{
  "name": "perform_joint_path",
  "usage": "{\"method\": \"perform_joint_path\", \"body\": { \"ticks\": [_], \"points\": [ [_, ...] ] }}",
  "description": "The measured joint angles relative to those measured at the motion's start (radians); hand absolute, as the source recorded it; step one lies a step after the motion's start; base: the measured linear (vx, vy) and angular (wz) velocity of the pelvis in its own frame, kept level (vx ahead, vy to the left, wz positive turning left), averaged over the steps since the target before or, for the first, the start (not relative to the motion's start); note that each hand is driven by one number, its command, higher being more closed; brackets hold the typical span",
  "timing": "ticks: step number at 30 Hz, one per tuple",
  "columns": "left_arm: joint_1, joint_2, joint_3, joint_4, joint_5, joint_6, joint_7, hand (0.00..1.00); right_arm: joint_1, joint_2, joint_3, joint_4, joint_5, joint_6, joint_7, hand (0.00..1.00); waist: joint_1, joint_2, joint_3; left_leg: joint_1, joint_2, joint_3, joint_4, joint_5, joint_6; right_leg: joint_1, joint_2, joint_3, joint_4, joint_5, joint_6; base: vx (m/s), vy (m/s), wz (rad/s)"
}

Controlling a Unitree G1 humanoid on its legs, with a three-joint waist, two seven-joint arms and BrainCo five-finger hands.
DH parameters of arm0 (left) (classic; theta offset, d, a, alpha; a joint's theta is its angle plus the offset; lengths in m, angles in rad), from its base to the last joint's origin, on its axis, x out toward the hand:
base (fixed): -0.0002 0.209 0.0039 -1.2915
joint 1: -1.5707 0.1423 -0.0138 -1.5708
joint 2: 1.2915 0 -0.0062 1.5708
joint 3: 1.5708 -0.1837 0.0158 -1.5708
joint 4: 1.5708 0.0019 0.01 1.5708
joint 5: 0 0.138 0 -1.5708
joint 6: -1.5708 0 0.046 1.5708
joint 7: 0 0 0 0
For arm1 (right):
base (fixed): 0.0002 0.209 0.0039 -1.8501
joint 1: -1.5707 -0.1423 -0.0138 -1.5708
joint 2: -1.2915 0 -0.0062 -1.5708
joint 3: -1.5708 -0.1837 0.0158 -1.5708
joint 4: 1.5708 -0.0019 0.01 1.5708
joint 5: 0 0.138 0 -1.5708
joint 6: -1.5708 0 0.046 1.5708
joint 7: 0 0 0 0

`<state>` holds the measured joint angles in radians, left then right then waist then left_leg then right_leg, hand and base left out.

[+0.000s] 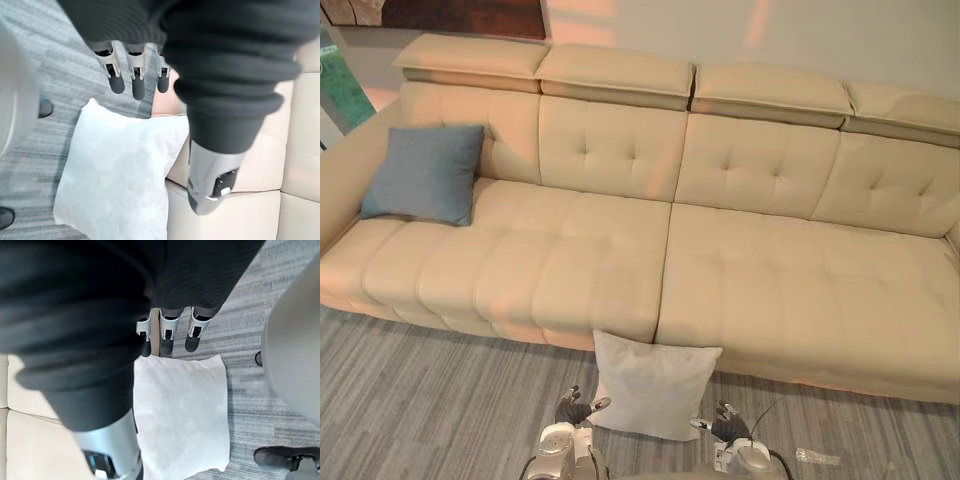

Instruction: Pick up cushions and gather them together orderly.

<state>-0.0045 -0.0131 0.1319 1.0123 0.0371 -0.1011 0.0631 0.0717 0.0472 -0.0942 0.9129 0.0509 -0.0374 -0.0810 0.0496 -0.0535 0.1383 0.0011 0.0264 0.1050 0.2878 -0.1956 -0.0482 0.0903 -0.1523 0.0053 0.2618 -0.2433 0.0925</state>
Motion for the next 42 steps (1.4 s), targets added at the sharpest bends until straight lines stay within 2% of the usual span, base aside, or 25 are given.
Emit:
{"method": "perform_joint_path", "body": {
  "ticks": [4,6,7,9,10,14,17,21,25,29,32,34,38,42],
  "points": [
    [0.007,-0.005,-0.024,0.001,-0.010,0.000,0.004,0.00,0.002,-0.013,-0.031,0.011,0.039,-0.003,-0.013,0.00,0.000,0.018,-0.015,0.001,0.014,-0.001,-0.008,0.003,-0.005,0.002,0.013,-0.004,-0.013,0.000,0.000,0.00,-0.048,-0.02],
    [0.004,0.002,-0.032,-0.002,-0.030,-0.001,0.019,0.00,-0.002,-0.023,-0.056,0.012,0.068,-0.005,-0.021,0.00,0.002,0.025,0.007,-0.010,0.023,-0.004,-0.005,0.005,-0.009,-0.013,0.022,-0.006,0.005,-0.004,-0.003,-0.06,-0.053,-0.01],
    [-0.005,0.001,-0.032,-0.005,-0.041,-0.001,0.022,0.00,-0.008,-0.029,-0.063,0.012,0.079,-0.006,-0.027,0.00,0.001,0.020,0.016,-0.041,0.027,-0.007,0.015,0.003,-0.012,-0.041,0.026,-0.004,0.036,-0.015,-0.010,-0.10,-0.045,0.10],
    [-0.028,0.001,-0.033,-0.028,-0.063,-0.001,0.031,0.00,-0.019,-0.050,-0.064,0.003,0.112,-0.014,-0.041,0.00,-0.001,0.025,0.046,-0.153,0.037,-0.021,0.104,-0.015,-0.017,-0.144,0.032,-0.006,0.136,-0.048,-0.016,-0.14,-0.054,0.18],
    [-0.058,0.005,-0.033,-0.051,-0.092,-0.002,0.044,0.00,-0.050,-0.063,-0.082,0.000,0.137,-0.020,-0.057,0.00,-0.004,0.032,0.100,-0.222,0.043,-0.033,0.185,-0.029,-0.018,-0.218,0.036,-0.009,0.221,-0.074,-0.019,-0.24,-0.054,0.19],
    [-0.127,0.065,-0.037,-0.142,-0.199,-0.005,0.087,0.00,-0.116,-0.088,-0.119,-0.104,0.228,-0.036,-0.112,0.00,-0.001,0.015,0.225,-0.472,0.069,-0.038,0.376,-0.067,-0.023,-0.486,0.051,0.007,0.452,-0.133,-0.031,-0.27,-0.032,-0.03],
    [-0.196,0.102,-0.039,-0.216,-0.249,-0.024,0.113,0.00,-0.179,-0.116,-0.140,-0.161,0.263,-0.061,-0.145,0.00,-0.002,0.014,0.266,-0.627,0.082,-0.037,0.452,-0.070,-0.015,-0.651,0.064,0.021,0.532,-0.136,-0.035,-0.19,-0.010,-0.14],
    [-0.341,0.152,-0.010,-0.254,-0.278,-0.042,0.132,0.00,-0.315,-0.156,-0.140,-0.228,0.274,-0.069,-0.166,0.00,-0.011,0.016,0.313,-0.809,0.088,-0.046,0.540,-0.065,-0.010,-0.839,0.068,0.034,0.637,-0.135,-0.036,-0.12,-0.018,-0.02],
    [-0.539,0.231,0.080,-0.270,-0.297,-0.048,0.134,0.00,-0.548,-0.208,-0.170,-0.269,0.276,-0.084,-0.168,0.00,-0.018,0.014,0.380,-1.003,0.106,-0.043,0.644,-0.064,-0.010,-1.045,0.087,0.060,0.747,-0.136,-0.034,-0.11,-0.021,-0.13],
    [-0.679,0.318,0.085,-0.279,-0.297,-0.052,0.137,0.00,-0.718,-0.268,-0.187,-0.270,0.305,-0.101,-0.170,0.00,-0.020,0.015,0.411,-1.189,0.121,-0.044,0.738,-0.065,-0.007,-1.236,0.103,0.074,0.844,-0.138,-0.031,-0.09,-0.030,-0.09],
    [-0.768,0.359,0.035,-0.279,-0.296,-0.057,0.151,0.00,-0.812,-0.292,-0.199,-0.270,0.313,-0.107,-0.171,0.00,-0.026,0.015,0.425,-1.301,0.122,-0.055,0.800,-0.066,-0.006,-1.350,0.106,0.078,0.915,-0.146,-0.019,-0.09,-0.040,0.03],
    [-0.827,0.374,-0.038,-0.278,-0.295,-0.060,0.151,0.00,-0.878,-0.293,-0.197,-0.269,0.322,-0.113,-0.172,0.00,-0.036,0.017,0.430,-1.375,0.123,-0.062,0.841,-0.066,-0.006,-1.424,0.109,0.080,0.959,-0.147,-0.017,-0.11,-0.033,0.01],
    [-0.902,0.370,-0.162,-0.278,-0.294,-0.061,0.151,0.00,-0.958,-0.289,-0.169,-0.264,0.323,-0.115,-0.177,0.00,-0.043,0.018,0.431,-1.467,0.122,-0.064,0.885,-0.066,0.000,-1.518,0.109,0.086,1.008,-0.149,-0.011,-0.08,-0.010,0.01],
    [-0.977,0.341,-0.222,-0.279,-0.294,-0.061,0.179,0.00,-1.053,-0.259,-0.103,-0.227,0.323,-0.116,-0.179,0.00,-0.044,0.021,0.440,-1.508,0.123,-0.068,0.897,-0.062,-0.003,-1.556,0.108,0.084,1.014,-0.146,-0.016,-0.05,0.014,-0.02]
  ]
}}
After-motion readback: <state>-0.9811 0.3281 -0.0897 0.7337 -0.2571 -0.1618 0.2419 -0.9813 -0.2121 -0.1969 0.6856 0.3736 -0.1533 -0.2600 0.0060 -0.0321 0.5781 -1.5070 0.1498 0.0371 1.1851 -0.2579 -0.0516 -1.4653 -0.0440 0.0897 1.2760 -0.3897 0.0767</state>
